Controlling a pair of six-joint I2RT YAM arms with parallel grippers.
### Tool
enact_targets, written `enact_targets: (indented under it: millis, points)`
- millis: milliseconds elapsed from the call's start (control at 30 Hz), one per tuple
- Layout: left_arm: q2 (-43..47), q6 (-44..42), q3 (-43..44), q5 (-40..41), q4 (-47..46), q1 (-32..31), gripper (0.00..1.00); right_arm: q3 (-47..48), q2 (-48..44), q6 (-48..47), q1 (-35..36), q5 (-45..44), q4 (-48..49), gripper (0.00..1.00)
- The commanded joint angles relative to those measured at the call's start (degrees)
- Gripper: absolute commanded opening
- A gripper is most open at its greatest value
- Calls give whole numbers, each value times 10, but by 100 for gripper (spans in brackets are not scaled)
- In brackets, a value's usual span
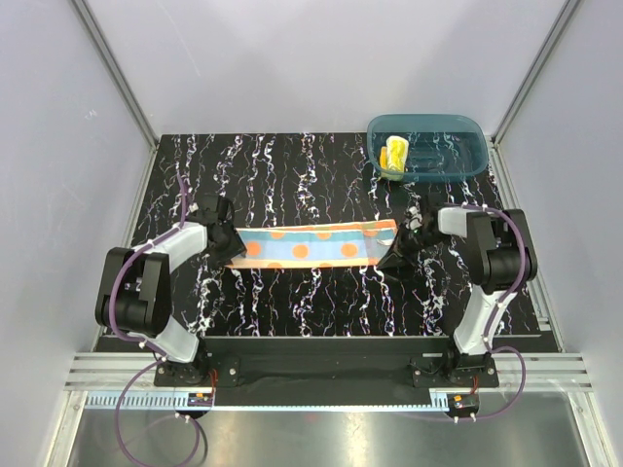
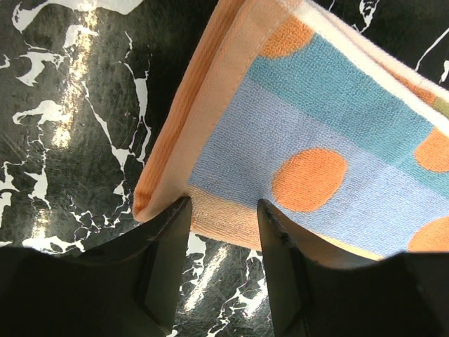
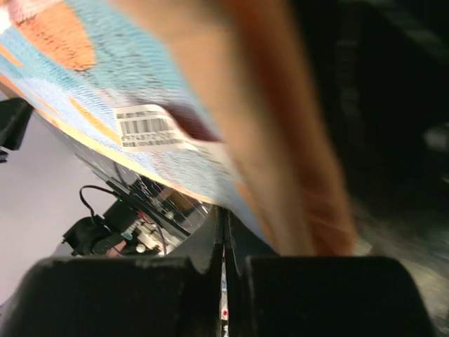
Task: Roll the towels
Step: Fold the towel
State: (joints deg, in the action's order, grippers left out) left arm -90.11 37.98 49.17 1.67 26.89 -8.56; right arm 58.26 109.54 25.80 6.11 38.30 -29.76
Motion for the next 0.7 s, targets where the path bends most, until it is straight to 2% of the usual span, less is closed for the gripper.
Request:
enact_targets:
  millis: [0, 133, 367, 533, 600, 633, 667]
  points:
    - [-4, -15, -3, 43, 35, 11, 49, -22, -7, -8, -21, -75, -3, 0]
    - [-3, -14, -6, 42, 33, 12, 49, -1, -28, -9, -32, -105, -24, 0]
    - [9, -10, -7, 40, 35, 12, 49, 41, -63, -8, -42, -300, -115, 0]
    - [30, -11, -1, 19, 37, 12, 56, 45, -132, 7, -43, -356, -137, 0]
    - [38, -13, 8, 15, 42, 12, 62, 41, -159, 0, -42, -333, -135, 9]
    - [47, -18, 13, 9, 52, 12, 68, 29, -190, -4, -43, -314, -128, 33]
    - [53, -20, 22, 8, 57, 12, 70, 21, -207, -2, -42, -278, -116, 46]
